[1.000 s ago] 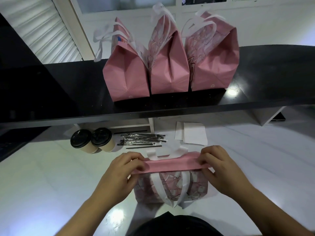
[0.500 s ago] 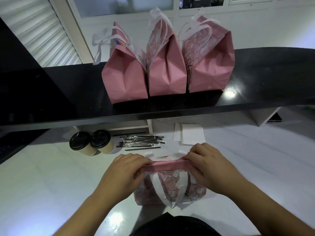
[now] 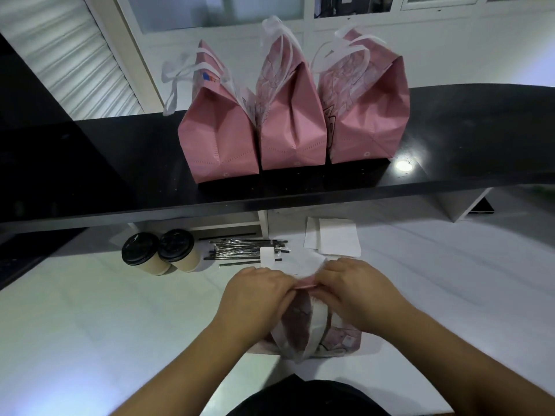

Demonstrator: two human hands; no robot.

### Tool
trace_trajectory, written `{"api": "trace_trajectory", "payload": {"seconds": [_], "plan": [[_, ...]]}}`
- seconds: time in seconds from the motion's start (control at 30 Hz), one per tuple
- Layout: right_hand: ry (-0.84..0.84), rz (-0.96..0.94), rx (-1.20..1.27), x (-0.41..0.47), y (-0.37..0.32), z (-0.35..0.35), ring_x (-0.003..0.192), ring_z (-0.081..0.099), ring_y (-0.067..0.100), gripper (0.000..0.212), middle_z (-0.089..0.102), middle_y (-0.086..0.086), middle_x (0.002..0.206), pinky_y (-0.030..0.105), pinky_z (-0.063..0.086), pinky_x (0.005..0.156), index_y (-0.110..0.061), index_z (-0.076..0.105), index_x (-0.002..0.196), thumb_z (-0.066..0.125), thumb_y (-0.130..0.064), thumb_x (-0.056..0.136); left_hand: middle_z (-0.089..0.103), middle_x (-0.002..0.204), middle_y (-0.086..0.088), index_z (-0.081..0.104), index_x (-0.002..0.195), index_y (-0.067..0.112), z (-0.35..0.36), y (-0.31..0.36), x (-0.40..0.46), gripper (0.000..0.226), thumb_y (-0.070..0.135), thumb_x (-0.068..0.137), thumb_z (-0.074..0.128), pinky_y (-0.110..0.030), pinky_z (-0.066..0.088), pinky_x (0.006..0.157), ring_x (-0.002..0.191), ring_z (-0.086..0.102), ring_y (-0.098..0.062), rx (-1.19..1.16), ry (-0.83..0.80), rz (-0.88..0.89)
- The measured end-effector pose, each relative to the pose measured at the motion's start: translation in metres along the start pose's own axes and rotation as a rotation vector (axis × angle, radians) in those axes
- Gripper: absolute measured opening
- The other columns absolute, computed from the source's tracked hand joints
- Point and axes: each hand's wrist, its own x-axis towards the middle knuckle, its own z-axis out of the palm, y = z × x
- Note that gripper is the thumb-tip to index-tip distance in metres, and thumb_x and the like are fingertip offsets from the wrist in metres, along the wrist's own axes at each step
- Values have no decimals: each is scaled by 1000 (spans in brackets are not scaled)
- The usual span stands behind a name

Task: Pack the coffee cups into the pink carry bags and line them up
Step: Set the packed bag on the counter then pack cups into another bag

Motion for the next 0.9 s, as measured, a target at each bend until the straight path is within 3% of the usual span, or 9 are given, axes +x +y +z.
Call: {"api": "trace_trajectory", "payload": {"seconds": [0.07,0.23,0.33,0.43,0.63,0.77,0.9], "plan": [[-18,15,-12,-10,13,-4,76,61,16,44,68,-8,83,34,54,72,-27,76,96,42,-54,100,77,110,16,74,120,40,-1,-4,-5,27,46,103,55,-34,53,86,99,71,-13,-49,37,0],[0,52,-7,-32,33,-6,75,63,14,17,70,-9,86,32,57,66,-24,78,97,67,-37,97,78,94,19,79,108,41,-10,-23,-15,18,48,94,71,-30,56,72,82,73,-10,-100,53,-11],[0,46,24,-34,34,-8,78,65,12,16,73,-10,92,28,59,68,-26,79,104,68,-36,97,77,87,20,80,103,39,-19,-46,-24,17,46,89,72,-27,52,64,75,71,-9,-110,30,10],[-25,75,54,-35,38,-11,87,65,10,22,73,-10,102,24,58,78,-27,78,113,62,-36,100,77,81,17,83,97,33,-24,-69,-35,20,27,80,91,-27,51,61,70,71,-12,-127,31,-29],[-84,87,56,-38,44,-11,95,63,7,27,70,-11,111,16,51,82,-28,74,121,57,-36,103,75,98,24,80,111,44,-19,-90,-45,24,27,95,77,-19,51,77,91,66,1,-361,-84,-163],[-106,122,51,-38,43,-11,91,54,2,27,65,-15,110,18,52,84,-32,70,124,54,-39,103,71,95,31,79,112,47,-17,-89,-47,31,21,95,76,-16,49,79,89,65,5,-395,-69,-176],[-110,201,69,-30,29,-12,99,46,-2,50,52,-26,119,16,45,81,-45,44,139,56,-60,93,60,94,45,80,109,43,-15,-83,-46,27,21,93,78,-3,39,81,93,56,18,-405,-25,-200]]}}
